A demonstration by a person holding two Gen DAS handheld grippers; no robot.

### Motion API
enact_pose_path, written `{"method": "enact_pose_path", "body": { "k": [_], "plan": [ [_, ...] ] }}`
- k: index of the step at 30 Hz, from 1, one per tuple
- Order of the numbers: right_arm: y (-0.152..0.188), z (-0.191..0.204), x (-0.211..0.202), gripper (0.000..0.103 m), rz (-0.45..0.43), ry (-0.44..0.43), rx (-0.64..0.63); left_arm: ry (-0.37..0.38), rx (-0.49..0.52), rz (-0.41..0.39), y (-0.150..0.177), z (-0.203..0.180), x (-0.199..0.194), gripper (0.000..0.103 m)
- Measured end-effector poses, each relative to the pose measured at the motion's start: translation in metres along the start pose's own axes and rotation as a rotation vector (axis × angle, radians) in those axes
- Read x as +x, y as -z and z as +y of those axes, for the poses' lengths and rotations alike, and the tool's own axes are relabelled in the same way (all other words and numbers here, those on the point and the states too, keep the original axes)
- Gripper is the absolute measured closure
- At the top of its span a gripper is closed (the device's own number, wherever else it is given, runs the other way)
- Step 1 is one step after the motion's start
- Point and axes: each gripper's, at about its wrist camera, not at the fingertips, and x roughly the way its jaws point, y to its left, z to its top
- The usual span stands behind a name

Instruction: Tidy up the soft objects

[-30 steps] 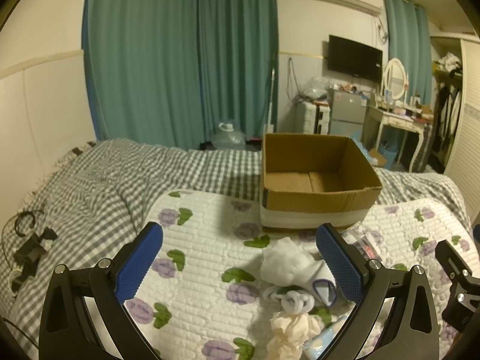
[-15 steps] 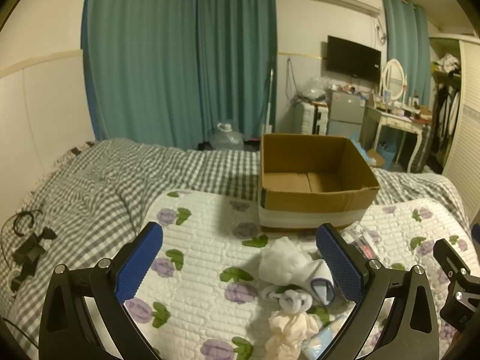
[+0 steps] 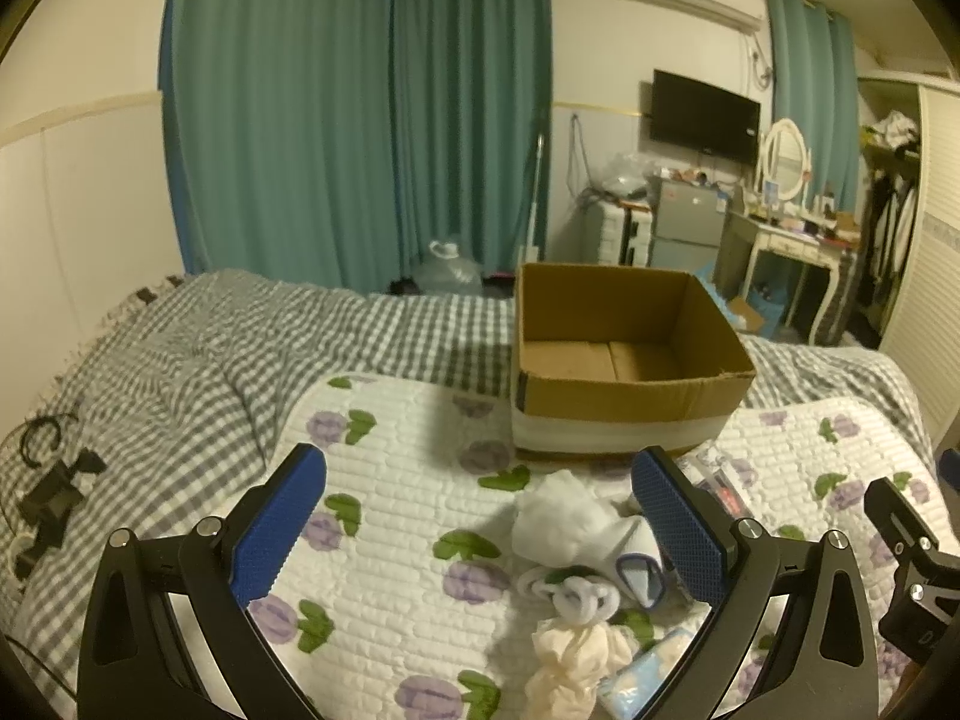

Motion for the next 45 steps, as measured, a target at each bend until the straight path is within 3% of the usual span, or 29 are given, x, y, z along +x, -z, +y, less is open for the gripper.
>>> {"method": "enact_pose_path", "body": {
  "k": [13, 29, 35, 45],
  "plan": [
    [-0.001, 0.002, -0.003, 0.000, -0.013, -0.014, -0.002, -0.006, 0.001, -0.010, 0.000, 0.001, -0.002, 0.000],
    [0.001, -0.005, -0.008, 0.000, 0.005, -0.038, -0.004, 0.010, 0.040, 0.049, 0.019, 0.004, 0.004, 0.000],
    [0.011, -0.008, -0.004, 0.000, 0.049, -0.048, -0.026, 0.000, 0.058, 0.112, 0.041, 0.005, 0.015, 0.000],
    [0.049, -0.007, 0.026, 0.000, 0.219, -0.038, -0.094, 0.045, 0.099, 0.214, 0.074, -0.006, 0.034, 0.000]
  ]
}}
